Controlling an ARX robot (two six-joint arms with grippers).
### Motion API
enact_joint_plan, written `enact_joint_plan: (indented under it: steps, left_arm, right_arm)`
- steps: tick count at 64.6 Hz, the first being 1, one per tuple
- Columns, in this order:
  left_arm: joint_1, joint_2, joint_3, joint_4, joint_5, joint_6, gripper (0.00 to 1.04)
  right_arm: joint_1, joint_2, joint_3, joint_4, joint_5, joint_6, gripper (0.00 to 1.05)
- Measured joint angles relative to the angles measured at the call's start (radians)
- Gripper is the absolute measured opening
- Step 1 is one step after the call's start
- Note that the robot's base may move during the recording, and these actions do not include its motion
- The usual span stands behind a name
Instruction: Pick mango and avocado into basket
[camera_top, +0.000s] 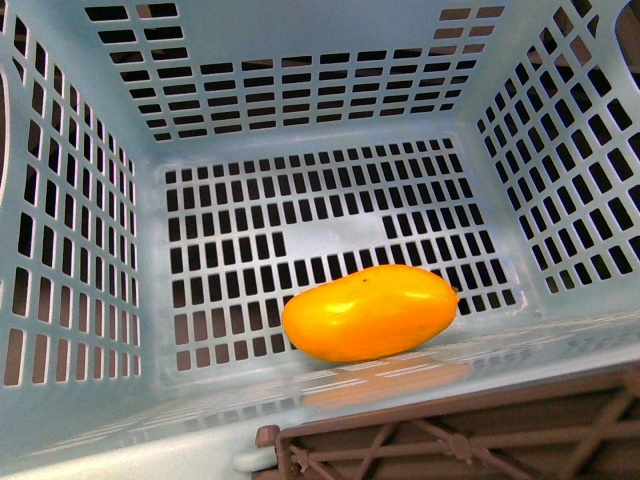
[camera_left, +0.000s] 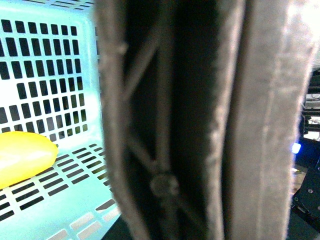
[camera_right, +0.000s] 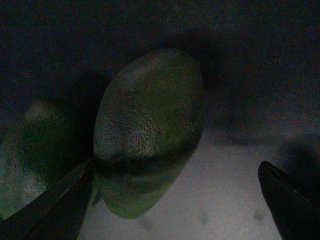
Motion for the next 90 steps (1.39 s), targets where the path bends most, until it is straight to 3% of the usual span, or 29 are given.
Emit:
enact_joint_plan:
  steps: [26, 76, 83, 90]
  left_arm:
    - [0.0, 0.0, 0.0, 0.0, 0.001, 0.0, 0.13]
    - [0.0, 0.0, 0.0, 0.0, 0.0, 0.0, 0.13]
    - [0.0, 0.0, 0.0, 0.0, 0.0, 0.0, 0.13]
    - [0.0, 0.0, 0.0, 0.0, 0.0, 0.0, 0.13]
  right_arm:
    - [0.0, 0.024, 0.036, 0.016, -0.006, 0.1, 0.96]
    - [0.035, 0.137, 0.174, -0.037, 0.028, 0.142, 0.96]
    - [0.036, 0.144, 0.18, -0.043, 0.031, 0.143, 0.85]
    - [0.037, 0.148, 0.178, -0.042, 0.031, 0.145, 0.66]
